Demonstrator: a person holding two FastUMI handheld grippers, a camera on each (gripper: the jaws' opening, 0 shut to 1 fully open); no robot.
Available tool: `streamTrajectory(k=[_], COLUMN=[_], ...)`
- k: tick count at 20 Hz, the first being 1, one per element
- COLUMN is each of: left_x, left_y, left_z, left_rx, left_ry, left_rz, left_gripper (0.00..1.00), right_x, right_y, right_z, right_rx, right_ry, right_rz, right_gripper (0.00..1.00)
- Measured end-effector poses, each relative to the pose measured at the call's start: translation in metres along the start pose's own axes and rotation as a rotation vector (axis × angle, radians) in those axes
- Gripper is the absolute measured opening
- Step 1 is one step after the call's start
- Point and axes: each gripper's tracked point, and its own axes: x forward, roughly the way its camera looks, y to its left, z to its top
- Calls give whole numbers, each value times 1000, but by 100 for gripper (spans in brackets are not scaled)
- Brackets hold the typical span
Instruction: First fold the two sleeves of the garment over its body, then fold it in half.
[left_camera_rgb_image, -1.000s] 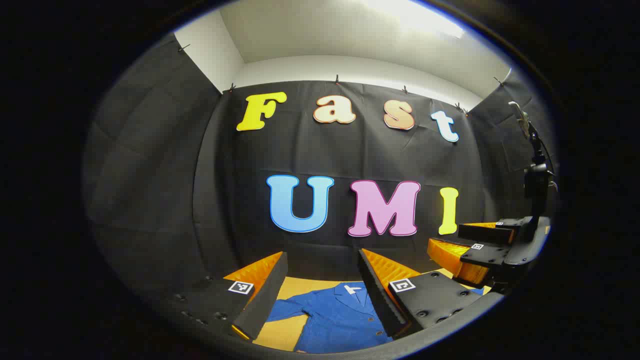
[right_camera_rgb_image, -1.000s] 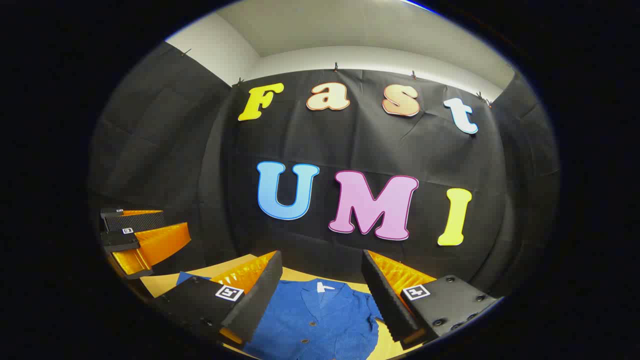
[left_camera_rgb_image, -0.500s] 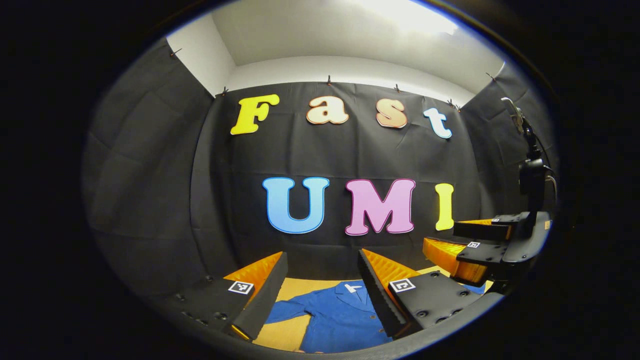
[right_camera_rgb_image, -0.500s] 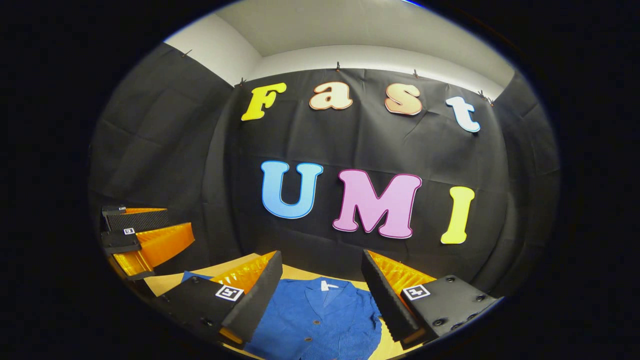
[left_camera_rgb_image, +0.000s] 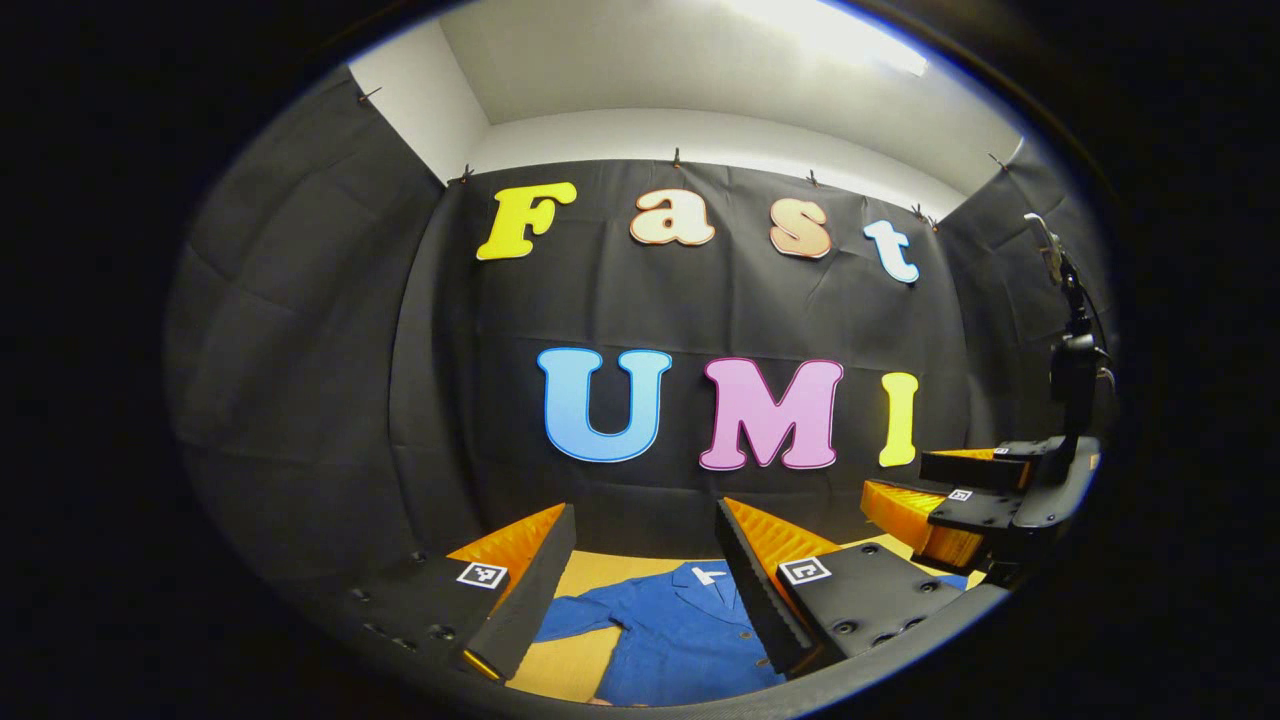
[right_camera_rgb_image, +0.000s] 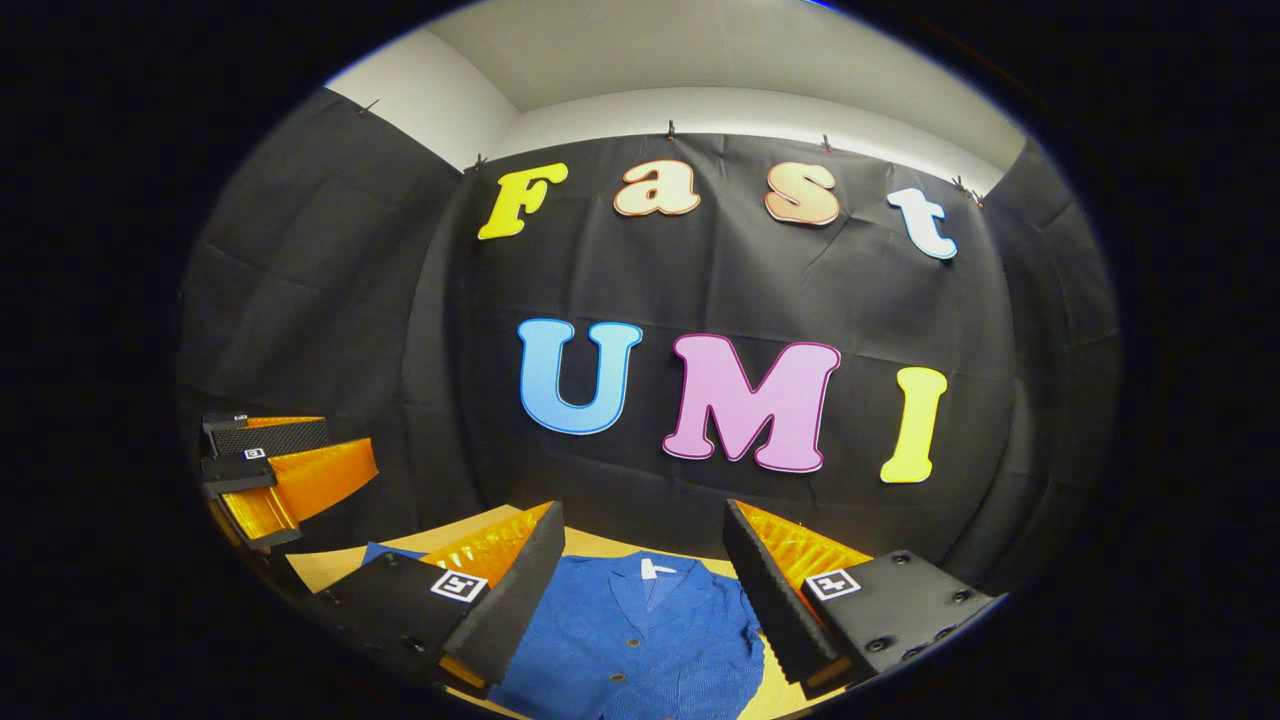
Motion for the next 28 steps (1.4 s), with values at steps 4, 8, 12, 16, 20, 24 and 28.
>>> streamTrajectory(k=[4, 8, 12, 16, 20, 24, 28], left_x=[1, 4, 9, 13, 16, 15, 15], left_y=[4, 6, 14, 13, 5, -5, -9], left_z=[-8, -21, -34, -38, -45, -54, -54], left_rx=[-21, -52, -65, -31, -25, -9, -3], left_ry=[9, 32, 55, 69, 91, 114, 115], left_rz=[4, 5, 20, 14, -3, -26, -36], left_gripper=[83, 83, 81, 81, 81, 81, 81], right_x=[-2, -11, -26, -44, -57, -66, -66], right_y=[-11, -28, -52, -75, -91, -99, -93], right_z=[-2, -8, -18, -29, -40, -50, -55], right_rx=[1, 1, 3, 30, 48, 57, 70], right_ry=[0, 16, 38, 68, 98, 127, 147], right_rz=[-45, -91, -148, -209, -251, -271, -259], right_gripper=[96, 96, 99, 99, 96, 96, 96])
